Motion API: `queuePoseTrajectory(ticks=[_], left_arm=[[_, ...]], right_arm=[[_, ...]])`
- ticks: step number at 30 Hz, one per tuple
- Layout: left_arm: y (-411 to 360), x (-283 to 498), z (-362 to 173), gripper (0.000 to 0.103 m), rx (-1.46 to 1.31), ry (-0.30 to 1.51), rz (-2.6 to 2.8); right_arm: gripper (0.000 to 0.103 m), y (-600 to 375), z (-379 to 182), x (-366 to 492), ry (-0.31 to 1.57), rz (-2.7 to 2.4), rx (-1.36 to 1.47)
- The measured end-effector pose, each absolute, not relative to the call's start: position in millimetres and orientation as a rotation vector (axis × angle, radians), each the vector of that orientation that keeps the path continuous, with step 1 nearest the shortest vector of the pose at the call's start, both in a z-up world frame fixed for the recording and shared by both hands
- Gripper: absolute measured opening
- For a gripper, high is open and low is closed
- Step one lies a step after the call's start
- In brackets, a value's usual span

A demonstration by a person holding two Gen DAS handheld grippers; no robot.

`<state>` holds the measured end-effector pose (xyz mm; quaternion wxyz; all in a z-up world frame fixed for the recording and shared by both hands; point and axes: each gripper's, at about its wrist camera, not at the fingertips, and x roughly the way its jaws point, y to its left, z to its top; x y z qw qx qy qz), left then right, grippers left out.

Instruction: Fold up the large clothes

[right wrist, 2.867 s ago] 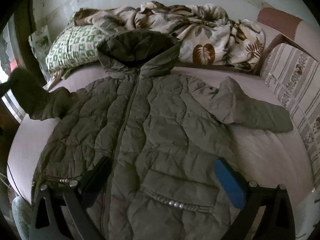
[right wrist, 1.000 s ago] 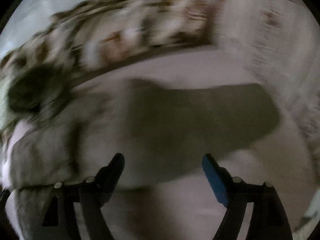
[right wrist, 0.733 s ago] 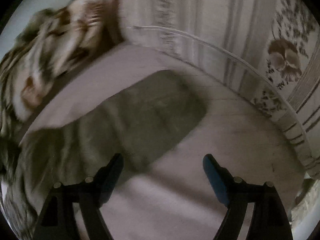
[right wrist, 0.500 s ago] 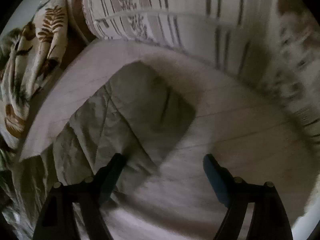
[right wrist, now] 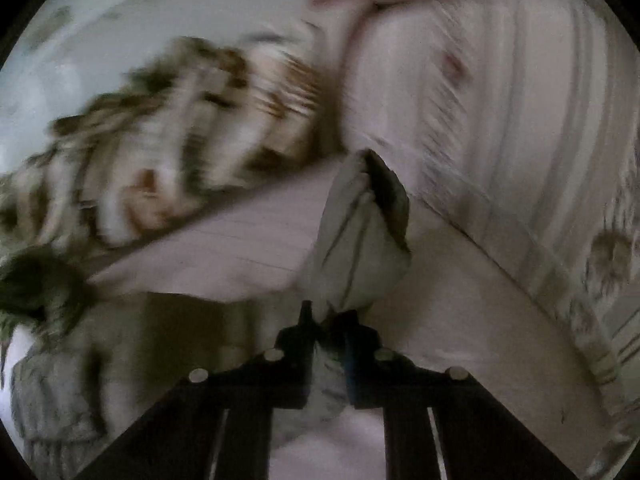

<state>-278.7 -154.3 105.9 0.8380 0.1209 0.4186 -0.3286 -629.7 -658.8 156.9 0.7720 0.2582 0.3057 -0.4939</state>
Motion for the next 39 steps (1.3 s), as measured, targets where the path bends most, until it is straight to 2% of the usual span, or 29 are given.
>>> queuePoseTrajectory(ticks=[5, 9, 12, 17, 19, 21, 22, 28, 33, 39], left_arm=[[-132, -275, 111, 0.084, 0.192, 0.878, -0.692], [-110, -272, 114, 0.084, 0.167, 0.865, -0.679], [-88, -267, 115, 0.084, 0.134, 0.858, -0.656], [-57, -256, 112, 0.084, 0.057, 0.875, -0.613], [-47, -253, 112, 0.084, 0.034, 0.877, -0.597], [-41, -251, 114, 0.084, 0.025, 0.876, -0.592], [-39, -251, 115, 0.084, 0.025, 0.872, -0.593], [-66, -236, 113, 0.084, 0.022, 0.894, -0.649], [-146, -221, 106, 0.084, 0.092, 0.934, -0.756], [-247, -197, 87, 0.084, 0.197, 0.958, -0.779]], right_arm=[[0.013, -577, 217, -554, 0.621, -0.864, 0.386], [0.013, -513, 239, -487, 0.602, -0.670, 0.346], [0.013, -455, 238, -424, 0.621, -0.493, 0.335], [0.015, -370, 203, -332, 0.696, -0.257, 0.328], [0.026, -349, 179, -305, 0.765, -0.233, 0.361], [0.080, -334, 159, -289, 0.823, -0.250, 0.370], [0.082, -329, 153, -287, 0.826, -0.251, 0.368], [0.082, -348, 150, -318, 0.840, -0.281, 0.397], [0.082, -410, 151, -371, 0.843, -0.467, 0.414], [0.082, -499, 127, -421, 0.852, -0.701, 0.561]])
